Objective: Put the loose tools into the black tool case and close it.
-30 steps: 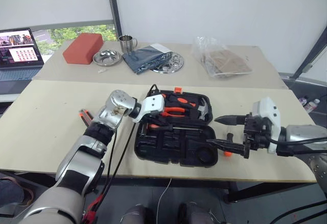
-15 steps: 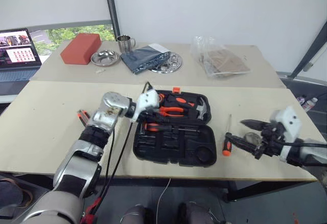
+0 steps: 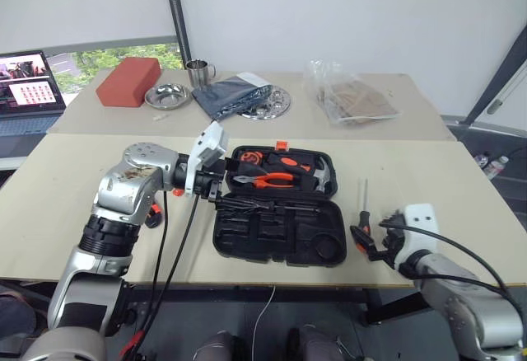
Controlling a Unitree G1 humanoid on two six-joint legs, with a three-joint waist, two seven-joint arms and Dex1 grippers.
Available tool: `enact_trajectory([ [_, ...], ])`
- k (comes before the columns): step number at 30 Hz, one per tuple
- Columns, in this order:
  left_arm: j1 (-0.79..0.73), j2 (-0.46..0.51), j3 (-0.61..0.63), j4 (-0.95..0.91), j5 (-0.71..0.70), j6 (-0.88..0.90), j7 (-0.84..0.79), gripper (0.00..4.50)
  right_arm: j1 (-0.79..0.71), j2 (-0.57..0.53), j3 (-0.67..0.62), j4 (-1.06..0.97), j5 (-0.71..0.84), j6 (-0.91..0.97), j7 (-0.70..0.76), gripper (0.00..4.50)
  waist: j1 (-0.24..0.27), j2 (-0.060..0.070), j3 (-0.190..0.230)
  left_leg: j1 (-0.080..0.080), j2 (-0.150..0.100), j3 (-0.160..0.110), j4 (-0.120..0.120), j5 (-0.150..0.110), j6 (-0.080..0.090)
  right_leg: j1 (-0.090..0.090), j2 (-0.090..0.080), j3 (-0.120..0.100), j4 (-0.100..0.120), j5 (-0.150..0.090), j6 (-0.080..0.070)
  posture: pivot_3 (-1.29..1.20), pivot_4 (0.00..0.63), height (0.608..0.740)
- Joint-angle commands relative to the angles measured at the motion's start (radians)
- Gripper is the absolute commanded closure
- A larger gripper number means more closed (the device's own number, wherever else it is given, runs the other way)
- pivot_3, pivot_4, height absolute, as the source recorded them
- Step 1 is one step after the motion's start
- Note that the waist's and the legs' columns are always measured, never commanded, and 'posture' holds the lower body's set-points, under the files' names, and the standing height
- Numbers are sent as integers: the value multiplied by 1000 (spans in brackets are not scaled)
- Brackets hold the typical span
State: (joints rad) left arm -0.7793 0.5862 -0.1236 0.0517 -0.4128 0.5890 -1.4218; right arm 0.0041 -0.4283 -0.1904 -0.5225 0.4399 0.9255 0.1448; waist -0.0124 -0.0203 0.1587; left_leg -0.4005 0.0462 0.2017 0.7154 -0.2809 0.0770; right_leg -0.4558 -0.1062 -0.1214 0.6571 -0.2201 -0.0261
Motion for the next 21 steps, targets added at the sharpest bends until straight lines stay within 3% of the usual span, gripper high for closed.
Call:
enact_trajectory([
  [1, 4, 11, -13, -33, 3, -26, 13, 0, -30, 37, 21, -3, -44, 16, -60, 790, -1, 0, 0, 0, 0, 0, 0, 0, 0, 0, 0, 0, 0, 0, 0, 0, 150, 736],
  [4, 7, 21, -18, -30, 2, -36, 11, 0, -42, 93, 7, -1, -68, 37, -121, 1800, -2, 0, 0, 0, 0, 0, 0, 0, 0, 0, 2, 0, 0, 0, -1, 0, 150, 736],
  [7, 6, 38, -19, -18, 10, -57, 9, 0, -76, 220, -77, -33, -42, 42, -216, 2778, -2, 0, 0, 1, 0, 0, 0, 1, -1, 0, 3, 0, 0, 0, -1, 0, 150, 736],
  [9, 14, 78, -5, -9, 2, -43, -11, 0, -130, 241, -99, -98, 11, 40, -186, 3439, -4, 0, 0, 1, 1, 1, -1, 1, -1, -1, 3, 0, 1, 0, -1, 0, 150, 736],
  [11, 27, 109, 7, -9, -9, -36, -30, 0, -169, 206, -88, -132, 48, 44, -121, 3444, -10, 1, 1, 0, 1, 1, -1, 1, -2, -2, 4, 1, 1, 0, -1, 0, 150, 736],
  [14, 72, 149, 10, -27, -5, -76, -53, 0, -227, 28, -30, -102, 97, 10, 110, 3444, -10, 2, 1, 1, 1, 2, -2, 1, -2, -2, 4, 1, 1, 0, -2, 0, 150, 736],
  [17, 117, 189, 23, -58, -22, -75, -79, 0, -285, -209, 98, 19, 46, -156, 438, 3444, -6, 2, 1, 1, 1, 1, -3, 1, -1, -1, 5, 1, -1, -1, -3, 0, 150, 736],
  [21, 139, 209, 21, -60, -15, -103, -87, 0, -402, -359, 288, 229, -74, -411, 752, 3444, -1, 2, 1, 0, 1, 0, -3, 1, -1, -1, 7, 3, -2, -2, -3, 0, 150, 736],
])
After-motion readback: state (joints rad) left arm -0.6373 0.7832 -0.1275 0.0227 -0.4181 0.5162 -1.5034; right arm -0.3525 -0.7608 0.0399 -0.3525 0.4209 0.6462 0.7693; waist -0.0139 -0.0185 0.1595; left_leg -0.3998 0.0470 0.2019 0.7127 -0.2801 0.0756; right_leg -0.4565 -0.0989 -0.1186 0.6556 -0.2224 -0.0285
